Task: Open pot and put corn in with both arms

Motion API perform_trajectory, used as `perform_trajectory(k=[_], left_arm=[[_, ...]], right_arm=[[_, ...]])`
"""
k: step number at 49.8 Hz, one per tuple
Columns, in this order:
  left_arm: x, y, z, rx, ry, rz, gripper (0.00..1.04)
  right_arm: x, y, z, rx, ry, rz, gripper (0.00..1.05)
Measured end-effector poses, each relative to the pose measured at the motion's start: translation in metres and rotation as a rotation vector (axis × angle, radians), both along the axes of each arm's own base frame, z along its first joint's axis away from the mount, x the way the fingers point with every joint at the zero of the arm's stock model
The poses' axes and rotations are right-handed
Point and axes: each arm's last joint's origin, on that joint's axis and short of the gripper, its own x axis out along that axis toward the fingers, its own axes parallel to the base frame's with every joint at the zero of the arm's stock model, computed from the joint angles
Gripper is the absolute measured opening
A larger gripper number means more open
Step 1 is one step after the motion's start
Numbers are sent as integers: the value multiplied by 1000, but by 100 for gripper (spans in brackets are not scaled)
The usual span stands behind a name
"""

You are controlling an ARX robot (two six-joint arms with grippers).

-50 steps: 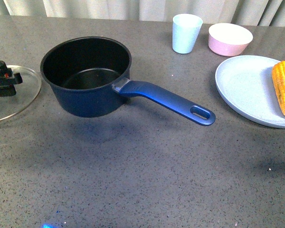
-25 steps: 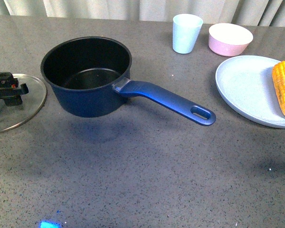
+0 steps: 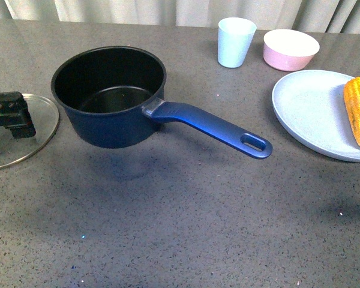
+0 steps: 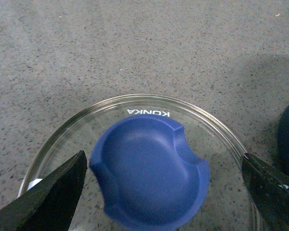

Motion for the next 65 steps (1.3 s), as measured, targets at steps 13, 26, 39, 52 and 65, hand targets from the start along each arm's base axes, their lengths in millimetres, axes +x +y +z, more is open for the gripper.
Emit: perform_trajectory(k=[13,26,39,52,65], left_arm=[[-56,13,54,18,-51,34,96],[-73,12,65,26,-222,-72,63],[-96,2,74,43,-250,-63,22],[-147,-9,101,53,-326,-108,2],[-169,-9,117,54,-335,-108,2]], right_arm=[[0,0,0,0,0,0,96],[0,0,0,0,0,0,96],[0,0,0,0,-1,0,96],[0,0,0,0,-2,0,96],[0,0,0,0,-2,0,96]])
